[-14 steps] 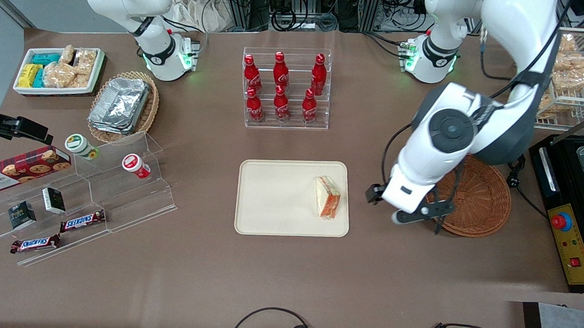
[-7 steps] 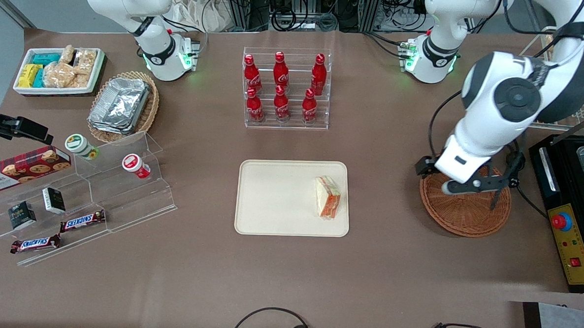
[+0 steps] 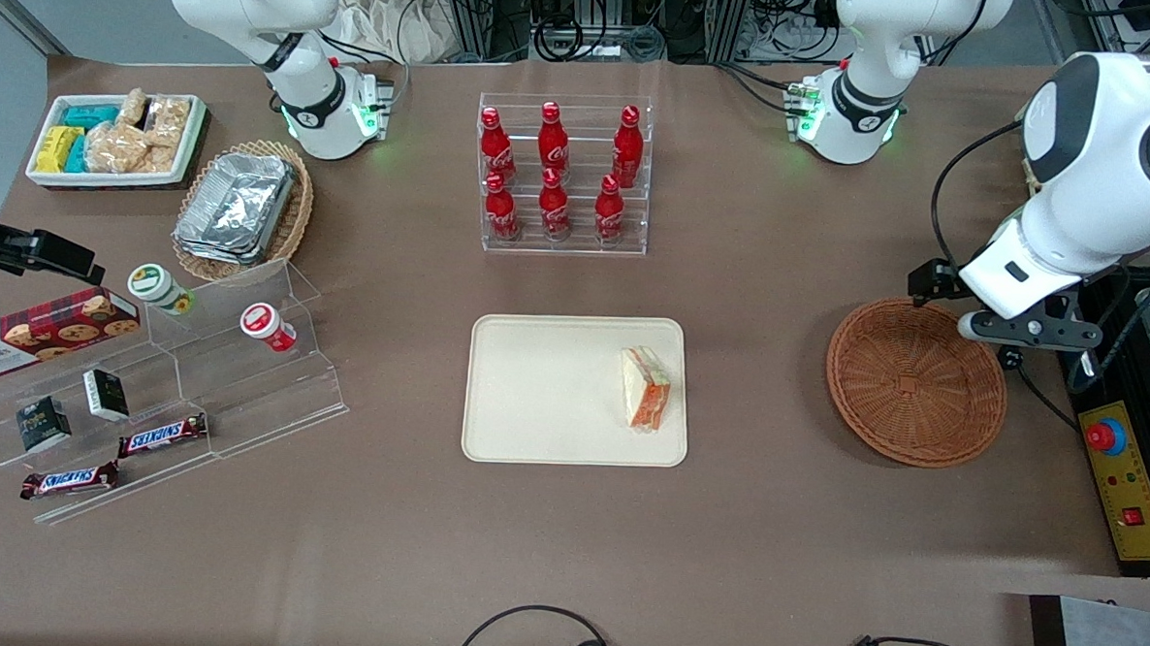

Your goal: Place sandwich from basket to tray

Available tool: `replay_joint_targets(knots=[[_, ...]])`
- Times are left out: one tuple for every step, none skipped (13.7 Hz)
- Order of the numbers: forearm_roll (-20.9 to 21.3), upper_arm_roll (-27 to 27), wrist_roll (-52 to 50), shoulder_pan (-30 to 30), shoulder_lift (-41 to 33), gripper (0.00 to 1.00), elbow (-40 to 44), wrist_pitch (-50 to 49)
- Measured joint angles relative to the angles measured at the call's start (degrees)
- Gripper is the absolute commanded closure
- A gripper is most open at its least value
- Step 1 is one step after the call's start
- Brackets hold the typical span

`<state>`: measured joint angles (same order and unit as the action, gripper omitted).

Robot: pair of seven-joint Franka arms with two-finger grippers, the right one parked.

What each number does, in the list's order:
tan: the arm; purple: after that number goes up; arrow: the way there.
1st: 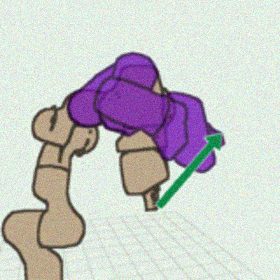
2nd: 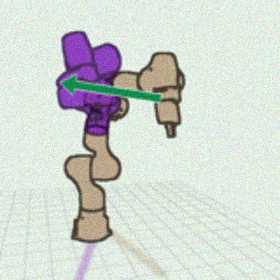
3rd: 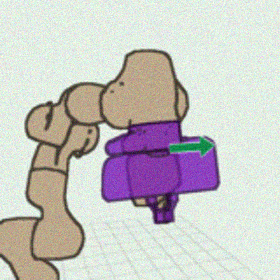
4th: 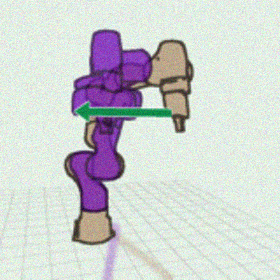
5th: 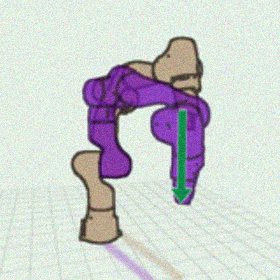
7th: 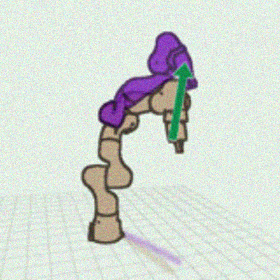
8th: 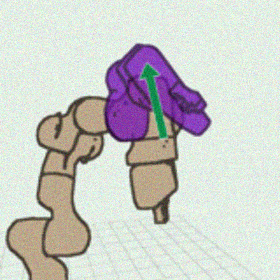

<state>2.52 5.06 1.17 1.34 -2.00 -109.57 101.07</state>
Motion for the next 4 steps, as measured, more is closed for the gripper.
replay_joint_targets(knots=[[0.0, 0.0, 0.4, 0.1, 1.0, 0.00, 2.6, -2.0], [0.0, 0.1, 0.7, 0.1, 2.5, 0.00, 6.0, -4.3], [0.0, 0.1, 0.8, 0.1, 4.4, 0.00, 9.7, -6.5], [0.0, 0.1, 0.9, 0.1, 6.6, 0.00, 13.3, -8.0]])
